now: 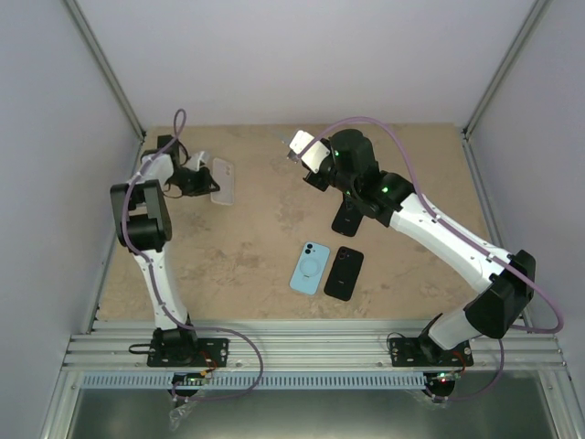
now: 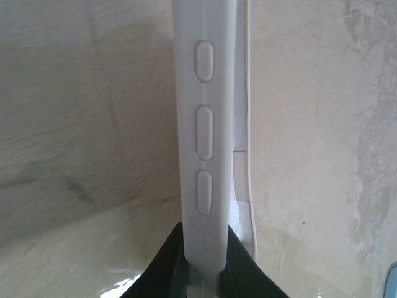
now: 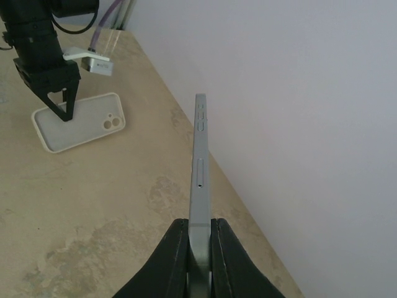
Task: Take the phone out of the phone case
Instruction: Place the phone case at the center of the board.
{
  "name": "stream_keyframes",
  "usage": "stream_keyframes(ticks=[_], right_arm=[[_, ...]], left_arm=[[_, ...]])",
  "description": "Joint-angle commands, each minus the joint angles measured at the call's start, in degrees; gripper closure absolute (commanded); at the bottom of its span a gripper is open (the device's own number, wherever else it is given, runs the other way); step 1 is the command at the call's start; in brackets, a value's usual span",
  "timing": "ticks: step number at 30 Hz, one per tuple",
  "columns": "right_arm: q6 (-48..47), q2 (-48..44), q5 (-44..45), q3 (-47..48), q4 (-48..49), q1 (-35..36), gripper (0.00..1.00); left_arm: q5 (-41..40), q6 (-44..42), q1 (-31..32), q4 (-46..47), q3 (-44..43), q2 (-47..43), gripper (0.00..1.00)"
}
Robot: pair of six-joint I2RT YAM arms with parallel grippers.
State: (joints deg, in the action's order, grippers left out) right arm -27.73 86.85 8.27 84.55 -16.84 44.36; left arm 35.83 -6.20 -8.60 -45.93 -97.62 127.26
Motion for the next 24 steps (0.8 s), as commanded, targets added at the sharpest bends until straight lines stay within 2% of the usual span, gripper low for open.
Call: stream_keyframes(ticks=[1,6,12,19,24], right_arm=[[0.6,-0.2,-0.4,0.4,2.8,-0.2,0.99],[0.3,-0.3,-0.3,0.4,2.7,-0.2,0.99],[0.3,-0.6,-0.3,-0.4,2.7,-0.2,0.99],[0.7,-0.3,-0.9,0.2,2.6,-0.2,0.99],[1.0,-0.1,-1.1,-0.4,2.9,-0.2,0.99]], left_arm=[[-4.7,-4.1,-2.9,-2.7,-0.8,0.3,1.00],[-4.9,-8.4,-5.6,-7.5,-0.1,0.0,1.00],[-7.5,-12.3,-8.7,-8.4,5.0,-4.0,1.00],[-14.8,-11.8,-11.8,-4.6,7.2,-4.0,1.00],[-12.1,-7.2,-11.8,-3.9,2.2,-1.3,1.00]])
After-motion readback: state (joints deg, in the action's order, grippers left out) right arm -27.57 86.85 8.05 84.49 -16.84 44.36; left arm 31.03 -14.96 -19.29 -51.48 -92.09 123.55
